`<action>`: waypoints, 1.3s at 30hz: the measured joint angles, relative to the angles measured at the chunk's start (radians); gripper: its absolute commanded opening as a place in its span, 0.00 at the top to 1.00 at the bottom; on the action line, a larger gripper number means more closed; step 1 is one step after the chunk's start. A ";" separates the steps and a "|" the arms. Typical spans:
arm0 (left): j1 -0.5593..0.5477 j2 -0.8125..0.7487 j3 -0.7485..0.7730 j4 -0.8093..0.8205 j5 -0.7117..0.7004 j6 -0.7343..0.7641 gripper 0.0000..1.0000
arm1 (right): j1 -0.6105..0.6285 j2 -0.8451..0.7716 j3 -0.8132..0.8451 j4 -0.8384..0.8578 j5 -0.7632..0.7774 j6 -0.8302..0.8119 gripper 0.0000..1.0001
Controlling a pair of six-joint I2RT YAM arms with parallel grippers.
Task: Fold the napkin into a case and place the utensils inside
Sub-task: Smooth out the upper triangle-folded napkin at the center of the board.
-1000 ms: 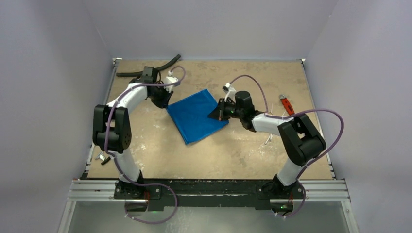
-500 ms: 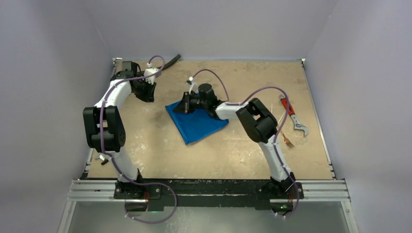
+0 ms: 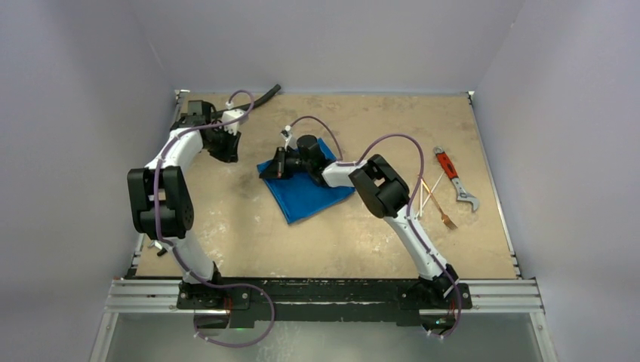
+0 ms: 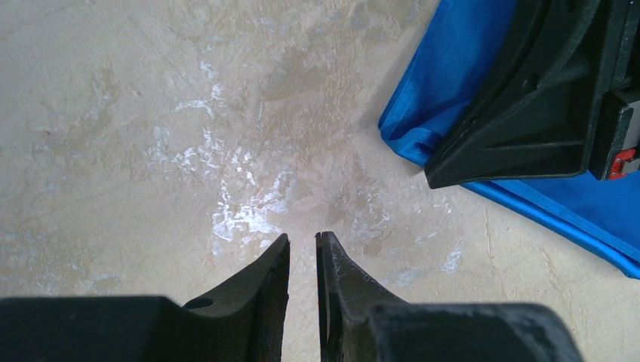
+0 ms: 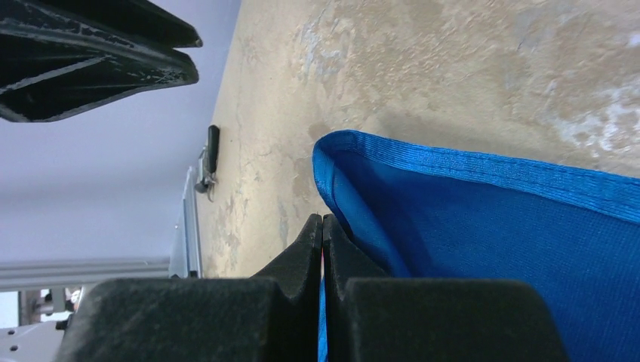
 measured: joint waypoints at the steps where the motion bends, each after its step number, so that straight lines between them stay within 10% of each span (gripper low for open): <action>1: 0.000 -0.002 0.000 0.003 0.000 0.000 0.81 | 0.000 0.005 0.008 -0.007 0.000 0.002 1.00; 14: -0.028 0.010 -0.015 0.045 0.050 -0.058 0.81 | 0.002 -0.084 -0.020 -0.094 -0.040 -0.027 1.00; 25: -0.190 0.030 -0.003 0.084 0.074 -0.133 0.82 | -0.148 -0.615 -0.585 0.043 -0.106 -0.027 1.00; 39: -0.212 0.114 0.004 0.113 0.019 -0.109 0.87 | -0.308 -0.572 -0.855 -0.010 -0.104 -0.121 1.00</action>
